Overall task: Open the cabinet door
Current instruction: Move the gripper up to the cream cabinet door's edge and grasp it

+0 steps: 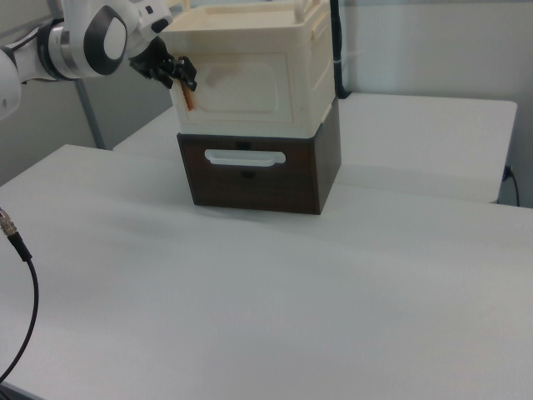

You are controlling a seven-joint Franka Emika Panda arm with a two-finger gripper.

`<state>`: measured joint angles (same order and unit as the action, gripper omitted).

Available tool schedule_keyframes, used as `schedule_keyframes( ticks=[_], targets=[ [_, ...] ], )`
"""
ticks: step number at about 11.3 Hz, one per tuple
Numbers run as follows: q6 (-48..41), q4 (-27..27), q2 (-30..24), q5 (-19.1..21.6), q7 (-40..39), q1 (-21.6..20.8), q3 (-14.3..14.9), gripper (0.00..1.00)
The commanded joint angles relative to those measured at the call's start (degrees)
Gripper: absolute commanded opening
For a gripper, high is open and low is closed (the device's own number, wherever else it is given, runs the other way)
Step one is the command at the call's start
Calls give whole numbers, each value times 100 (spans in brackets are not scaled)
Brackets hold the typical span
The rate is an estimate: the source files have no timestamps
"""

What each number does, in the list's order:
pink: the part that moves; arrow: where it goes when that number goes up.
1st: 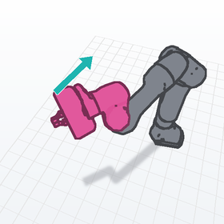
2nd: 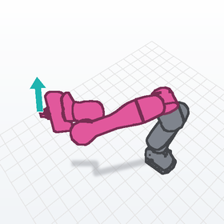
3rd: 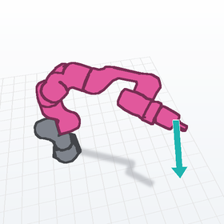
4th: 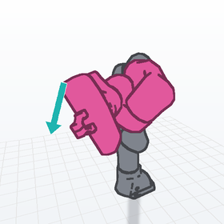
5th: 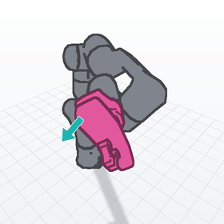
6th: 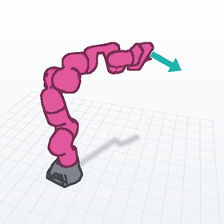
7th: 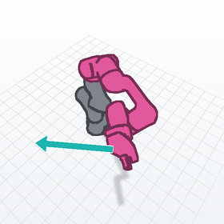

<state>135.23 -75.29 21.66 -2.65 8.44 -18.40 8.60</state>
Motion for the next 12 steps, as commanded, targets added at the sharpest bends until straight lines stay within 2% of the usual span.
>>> schedule_keyframes(
  ticks=[1,2,4,9,12],
  targets=[
    [274,120,40,-113,220,-67,54,38],
    [372,111,58,-122,220,-67,54,33],
    [417,111,110,-131,220,-49,54,29],
    [408,24,93,-166,211,-32,45,5],
    [338,-20,49,-149,185,29,37,0]
  ],
)
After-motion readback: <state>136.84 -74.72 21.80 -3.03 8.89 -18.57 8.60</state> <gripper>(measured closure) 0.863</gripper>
